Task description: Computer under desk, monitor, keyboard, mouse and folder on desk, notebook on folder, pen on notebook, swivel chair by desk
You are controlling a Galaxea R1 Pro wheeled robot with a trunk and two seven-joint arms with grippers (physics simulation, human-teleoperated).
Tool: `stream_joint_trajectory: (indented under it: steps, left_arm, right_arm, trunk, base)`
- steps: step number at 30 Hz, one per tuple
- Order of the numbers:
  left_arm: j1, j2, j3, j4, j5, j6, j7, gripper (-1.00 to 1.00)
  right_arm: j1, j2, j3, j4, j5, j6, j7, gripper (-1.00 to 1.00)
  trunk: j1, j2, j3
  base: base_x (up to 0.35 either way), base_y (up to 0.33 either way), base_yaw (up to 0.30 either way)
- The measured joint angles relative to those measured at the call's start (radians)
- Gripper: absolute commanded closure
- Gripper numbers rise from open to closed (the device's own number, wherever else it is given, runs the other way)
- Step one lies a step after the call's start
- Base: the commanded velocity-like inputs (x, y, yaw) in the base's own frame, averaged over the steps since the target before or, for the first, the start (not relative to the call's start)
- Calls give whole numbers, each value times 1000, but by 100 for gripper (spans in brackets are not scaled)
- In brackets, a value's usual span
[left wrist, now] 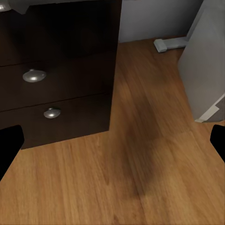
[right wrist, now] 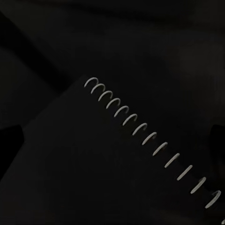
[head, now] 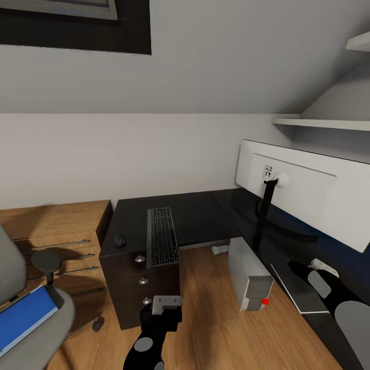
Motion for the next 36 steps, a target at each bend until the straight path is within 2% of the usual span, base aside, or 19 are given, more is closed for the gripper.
stream_joint_trajectory:
  steps: [2, 4, 8, 36]
  left_arm:
    - [0, 0, 0, 0, 0, 0, 0, -100]
    - [0, -1, 0, 1, 0, 0, 0, -100]
    - [0, -1, 0, 1, 1, 1, 0, -100]
    - [0, 3, 1, 8, -2, 1, 0, -100]
  right_arm:
    - [0, 0, 0, 0, 0, 0, 0, -100]
    - [-1, 0, 1, -4, 12, -1, -1, -100]
    - [0, 0, 0, -24, 10, -1, -1, -100]
    - [0, 1, 0, -24, 8, -2, 2, -100]
  trunk:
    - [0, 0, 0]
    - [7, -14, -6]
    - [23, -42, -19]
    - [23, -42, -19]
  base:
    - [0, 0, 0]
    - [0, 0, 0]
    - [0, 0, 0]
    - [-20, 18, 0]
